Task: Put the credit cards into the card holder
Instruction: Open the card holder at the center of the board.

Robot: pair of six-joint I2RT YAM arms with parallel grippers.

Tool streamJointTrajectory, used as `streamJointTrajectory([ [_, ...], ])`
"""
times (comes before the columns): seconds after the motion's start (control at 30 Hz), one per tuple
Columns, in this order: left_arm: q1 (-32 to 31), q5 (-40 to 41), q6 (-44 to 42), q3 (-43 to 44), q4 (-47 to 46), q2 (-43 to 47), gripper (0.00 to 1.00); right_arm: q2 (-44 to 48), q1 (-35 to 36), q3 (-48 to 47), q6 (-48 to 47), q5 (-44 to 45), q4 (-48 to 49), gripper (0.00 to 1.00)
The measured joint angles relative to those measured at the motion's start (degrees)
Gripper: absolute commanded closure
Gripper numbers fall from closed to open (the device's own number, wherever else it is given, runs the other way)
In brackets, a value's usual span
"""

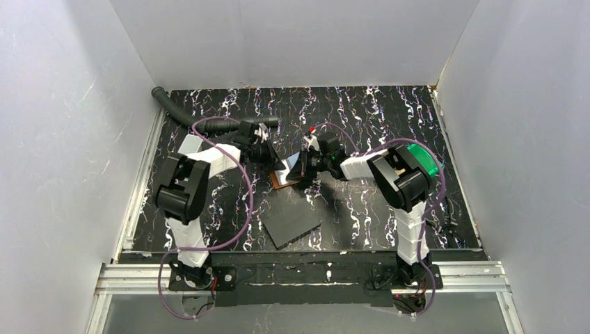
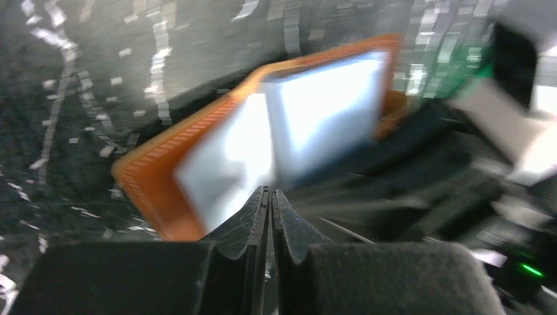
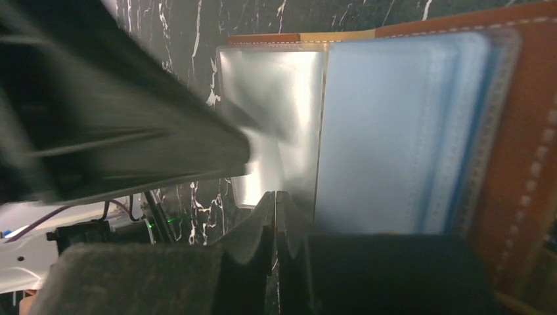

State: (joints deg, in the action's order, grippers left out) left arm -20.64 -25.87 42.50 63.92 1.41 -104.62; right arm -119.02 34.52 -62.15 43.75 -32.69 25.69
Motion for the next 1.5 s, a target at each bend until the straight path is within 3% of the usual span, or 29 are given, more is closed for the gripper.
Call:
streamJointTrajectory([
  [0.13, 0.0, -0.2, -0.2, -0.2, 3.0, -6.0, 0.96, 1.9, -1.1, -1.2, -1.7, 0.0, -4.3, 0.72],
  [0.4, 0.1, 0.5, -2.1, 0.4, 4.6, -5.9, 0.96, 3.8, -5.8, -3.7, -3.0, -2.2, -5.6, 0.83],
  [0.67, -0.2, 1.5, -3.8, 1.4, 6.9, -5.9, 0.95, 0.4, -8.0, 0.9, -3.2, -2.6, -1.7, 0.86],
  [0.9, -0.2, 1.9, -5.2, 2.6, 9.8, -5.9, 0.92, 1.9, -7.5, -0.5, -8.9, 0.4, -6.1, 0.85],
  [1.17, -0.2, 1.3, -6.5, 3.6, 11.9, -5.9, 0.87, 3.3, -6.4, -6.2, -13.3, 3.2, -17.1, 0.74],
  [1.5, -0.2, -0.2, -6.4, 4.3, 12.3, -6.7, 0.87, 3.7, -4.3, -5.1, -8.9, -0.6, -11.3, 0.75],
])
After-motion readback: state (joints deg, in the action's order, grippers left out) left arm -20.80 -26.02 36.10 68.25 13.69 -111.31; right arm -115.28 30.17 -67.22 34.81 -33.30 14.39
